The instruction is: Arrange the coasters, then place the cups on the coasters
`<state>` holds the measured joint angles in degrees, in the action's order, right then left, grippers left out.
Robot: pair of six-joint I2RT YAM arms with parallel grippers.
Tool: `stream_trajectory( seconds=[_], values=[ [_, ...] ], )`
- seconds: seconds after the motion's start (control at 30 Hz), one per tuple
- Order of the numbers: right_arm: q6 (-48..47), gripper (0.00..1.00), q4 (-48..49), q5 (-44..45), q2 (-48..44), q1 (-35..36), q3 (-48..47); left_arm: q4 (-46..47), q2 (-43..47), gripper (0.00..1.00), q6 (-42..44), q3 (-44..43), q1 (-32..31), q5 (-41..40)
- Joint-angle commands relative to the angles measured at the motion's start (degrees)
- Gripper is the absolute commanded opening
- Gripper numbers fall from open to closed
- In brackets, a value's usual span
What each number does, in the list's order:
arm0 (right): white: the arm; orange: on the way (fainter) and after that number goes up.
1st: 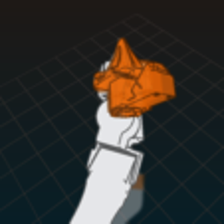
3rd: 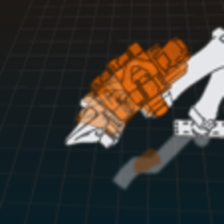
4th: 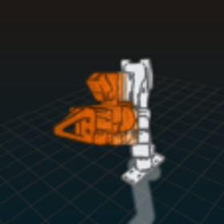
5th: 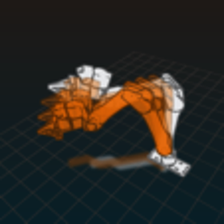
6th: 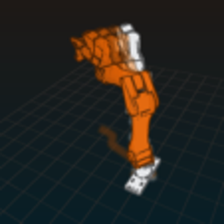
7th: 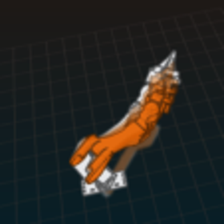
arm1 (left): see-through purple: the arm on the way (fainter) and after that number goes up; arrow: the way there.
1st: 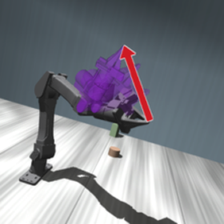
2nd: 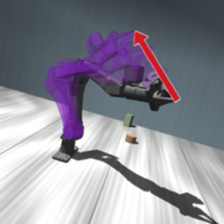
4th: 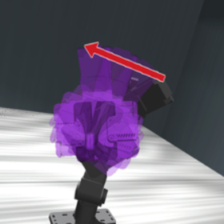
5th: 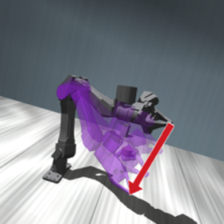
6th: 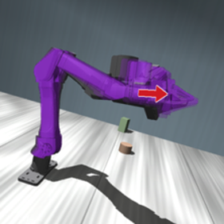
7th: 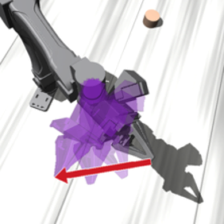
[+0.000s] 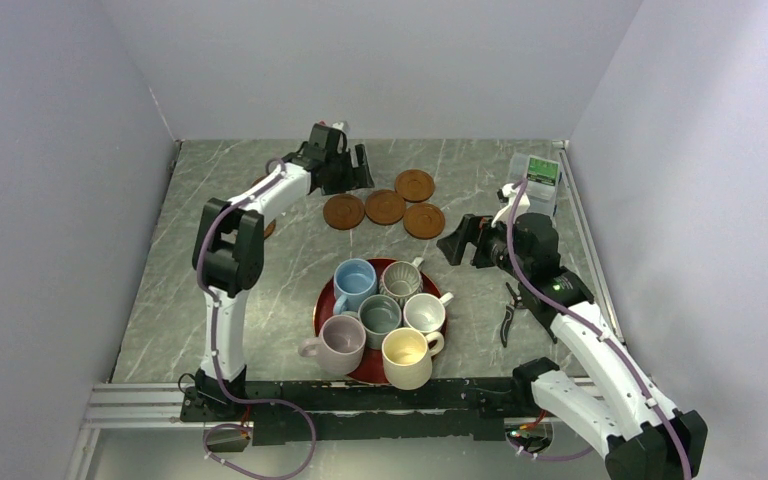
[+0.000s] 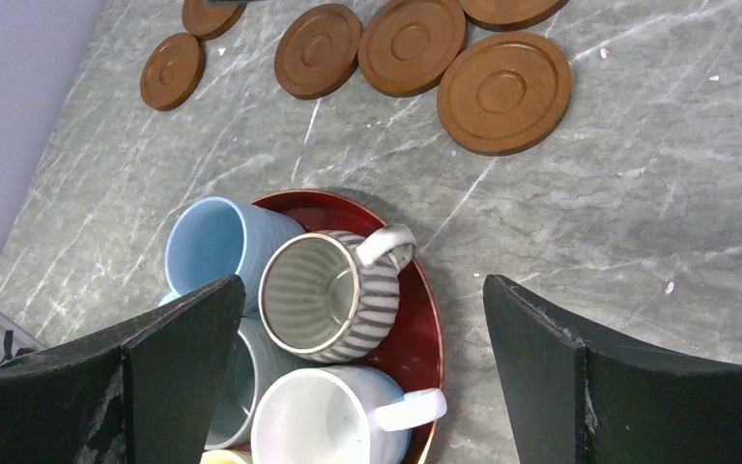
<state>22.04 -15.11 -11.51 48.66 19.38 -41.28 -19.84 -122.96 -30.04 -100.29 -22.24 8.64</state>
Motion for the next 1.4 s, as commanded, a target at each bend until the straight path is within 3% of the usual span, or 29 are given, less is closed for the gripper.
stream_trajectory(
  seconds=[0.0, 0.27, 0.5, 0.63, 1.03, 1.37],
  values=[
    [-0.8, 1.0, 0.5, -0.1, -1.7, 0.0, 0.2, -3.4, 9.0, 0.88, 2.9, 1.6, 3.9, 0.5],
    [-0.9, 1.0, 1.4, -0.4, -0.9, 0.0, 0.3, -13.0, 17.7, 0.88, 10.4, 11.0, 14.9, 0.1],
    [1.3, 1.0, 3.9, -0.4, 2.3, 0.0, 0.1, -11.3, 20.6, 0.88, 12.3, 20.4, 23.8, 2.1],
    [2.5, 1.0, 5.8, -2.0, 2.7, 0.0, 0.6, -8.3, 19.4, 0.88, 11.7, 23.0, 24.3, 3.2],
    [3.0, 1.0, 6.5, -2.5, 3.0, 0.0, 1.4, -3.4, 12.6, 0.87, 13.3, 20.3, 25.0, 4.0],
    [3.1, 1.0, 7.8, -1.6, 2.6, 0.0, 2.0, -4.1, 6.7, 0.84, 13.6, 19.0, 24.9, 6.1]
  ],
)
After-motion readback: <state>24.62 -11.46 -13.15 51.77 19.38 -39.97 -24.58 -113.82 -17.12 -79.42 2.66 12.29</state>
